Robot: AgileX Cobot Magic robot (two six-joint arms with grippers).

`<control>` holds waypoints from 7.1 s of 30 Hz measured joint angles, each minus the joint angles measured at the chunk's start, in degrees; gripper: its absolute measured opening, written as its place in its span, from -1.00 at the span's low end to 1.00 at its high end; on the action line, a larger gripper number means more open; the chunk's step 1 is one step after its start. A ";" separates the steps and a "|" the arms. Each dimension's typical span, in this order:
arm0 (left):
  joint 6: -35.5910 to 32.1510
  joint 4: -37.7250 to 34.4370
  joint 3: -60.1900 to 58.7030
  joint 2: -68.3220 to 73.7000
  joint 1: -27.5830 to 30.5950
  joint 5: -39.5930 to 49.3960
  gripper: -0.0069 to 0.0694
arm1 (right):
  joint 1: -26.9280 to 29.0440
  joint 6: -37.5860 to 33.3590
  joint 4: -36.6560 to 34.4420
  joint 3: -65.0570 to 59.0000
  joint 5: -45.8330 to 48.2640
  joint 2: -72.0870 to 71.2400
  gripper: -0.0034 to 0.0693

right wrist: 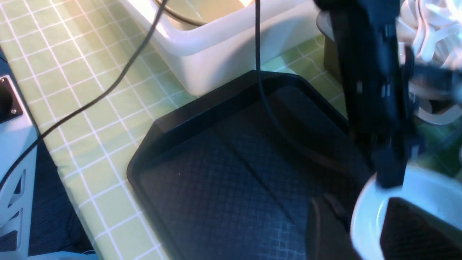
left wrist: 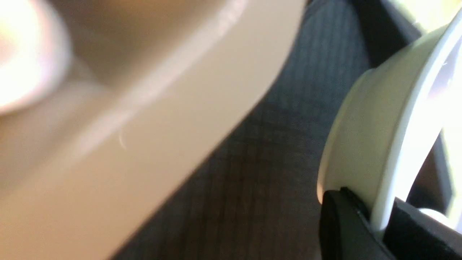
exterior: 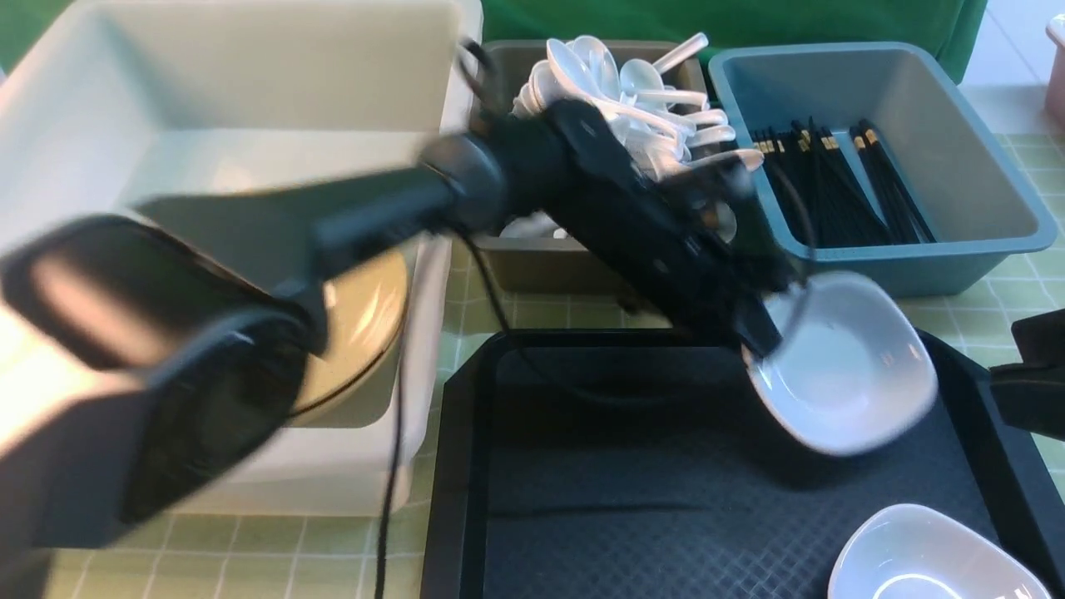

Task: On green table put chopsticks spoon bowls plates into blue grey white boxes.
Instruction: 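Grasp the small white bowl on the black tray by its rim with the left gripper, then place the white bowl into the white bin with the other dishes with the left gripper, then grasp the small white bowl on the black tray by its rim with the left gripper, then place the white bowl into the white bin with the other dishes with the left gripper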

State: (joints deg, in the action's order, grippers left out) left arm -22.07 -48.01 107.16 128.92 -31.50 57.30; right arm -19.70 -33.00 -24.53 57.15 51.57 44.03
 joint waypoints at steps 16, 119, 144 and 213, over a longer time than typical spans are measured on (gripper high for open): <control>-1.95 1.13 -11.26 -26.95 20.06 12.52 -0.78 | 0.04 -14.70 -9.70 6.19 -0.53 8.35 -0.53; -9.05 -7.57 -10.07 2.94 -13.63 0.90 0.08 | 7.07 -2.90 -0.27 3.84 5.49 -6.17 -0.64; -13.49 -11.86 -10.00 -12.65 3.55 11.04 -0.78 | 7.07 -8.00 -8.86 3.84 -1.73 -4.16 -0.58; 33.01 45.09 -32.85 -36.19 60.57 3.87 0.06 | -15.23 -20.74 -24.15 18.19 -6.25 33.00 -0.78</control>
State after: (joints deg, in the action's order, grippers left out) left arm 10.94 -2.92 74.31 92.73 29.06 61.16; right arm -34.93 -53.73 -48.68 75.34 45.32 77.03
